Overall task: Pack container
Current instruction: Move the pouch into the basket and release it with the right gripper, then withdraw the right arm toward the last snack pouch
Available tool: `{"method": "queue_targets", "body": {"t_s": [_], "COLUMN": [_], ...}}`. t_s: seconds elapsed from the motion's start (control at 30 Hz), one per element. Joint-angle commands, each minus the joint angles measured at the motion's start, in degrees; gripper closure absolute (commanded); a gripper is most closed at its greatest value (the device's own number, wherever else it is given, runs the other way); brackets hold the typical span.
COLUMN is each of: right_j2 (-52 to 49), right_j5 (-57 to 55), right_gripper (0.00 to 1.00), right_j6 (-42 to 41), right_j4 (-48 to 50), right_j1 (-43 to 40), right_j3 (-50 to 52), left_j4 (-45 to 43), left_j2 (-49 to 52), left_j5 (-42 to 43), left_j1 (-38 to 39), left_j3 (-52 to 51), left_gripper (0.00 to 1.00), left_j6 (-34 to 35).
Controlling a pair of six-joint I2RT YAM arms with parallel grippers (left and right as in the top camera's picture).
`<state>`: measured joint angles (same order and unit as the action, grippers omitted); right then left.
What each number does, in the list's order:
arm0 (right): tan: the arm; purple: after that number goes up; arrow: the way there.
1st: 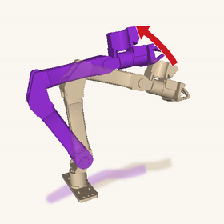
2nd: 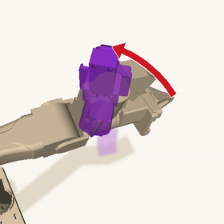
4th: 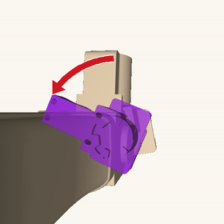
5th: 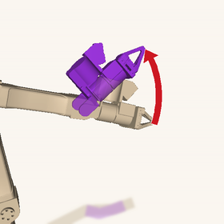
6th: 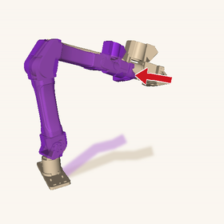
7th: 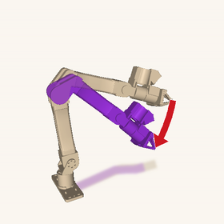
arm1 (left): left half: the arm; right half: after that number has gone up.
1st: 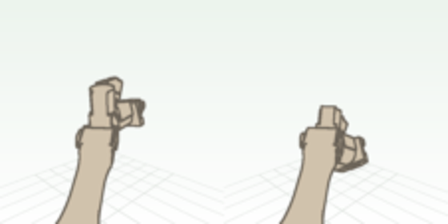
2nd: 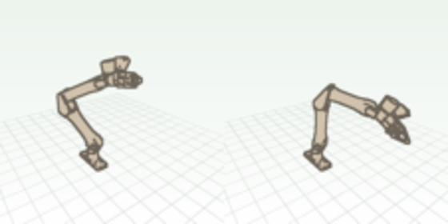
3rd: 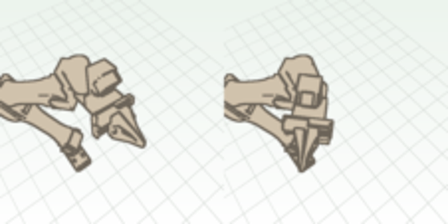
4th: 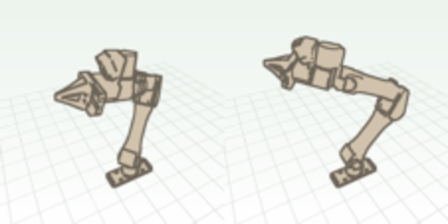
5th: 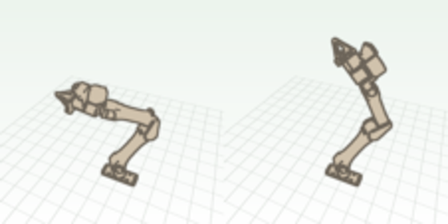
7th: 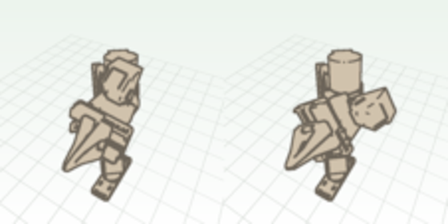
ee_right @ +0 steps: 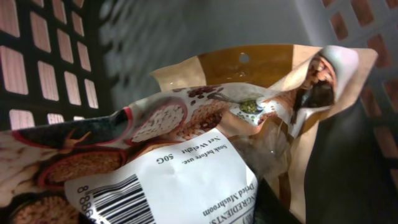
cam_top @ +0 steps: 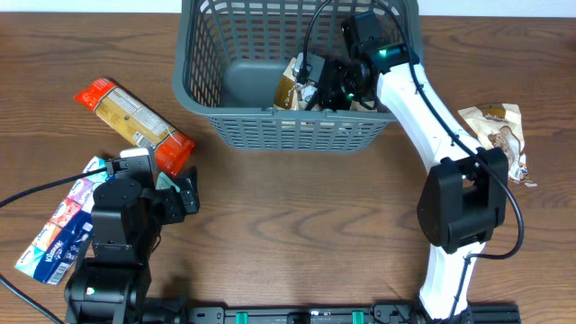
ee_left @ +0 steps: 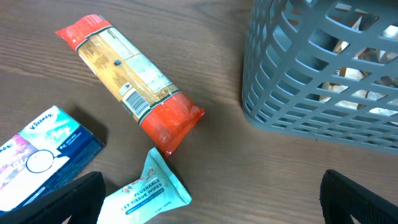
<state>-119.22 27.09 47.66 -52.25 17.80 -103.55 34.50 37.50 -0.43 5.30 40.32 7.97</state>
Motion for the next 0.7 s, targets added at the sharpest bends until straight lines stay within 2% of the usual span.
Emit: {"method": "queue_targets", "body": {"t_s": [0.0,0.2,0.5,0.57,0.67], "right_j2": [0.4,3.3,15.8,18.3,21.7], "right_j5": [1.4,2.8,1.2,-2.3,-12.2], "right_gripper": [0.55,0.53,0.42,0.39,0.37], "right_j6": [-0.7,-0.9,-1.1,-3.5,-11.8], "right_j4": [-0.3,-3.8,-7.5,-7.1,-7.2], "right_j1": [-0.1,-0.1,-1.6,-3.0,-6.9], "right_j3": [-0.8,-4.2,-23.3,-26.0,-28.5], "left_j4": [0.0,0.0,0.0,0.0,0.0], "left_j2": [-0.1,-0.1,-0.1,-0.1,-0.1], "left_j5": [-0.5,-0.5,-0.5,-0.5,-0.5], "left_j1": [-0.2,-0.2,-0.2,-0.2,-0.2], "left_j3": [1.2,1.2,1.2,1.2,1.2], "left_gripper": [0.01,0.01,0.02,0.01,0.01], "left_j6": [0.7,0.7,0.7,0.7,0.7]}}
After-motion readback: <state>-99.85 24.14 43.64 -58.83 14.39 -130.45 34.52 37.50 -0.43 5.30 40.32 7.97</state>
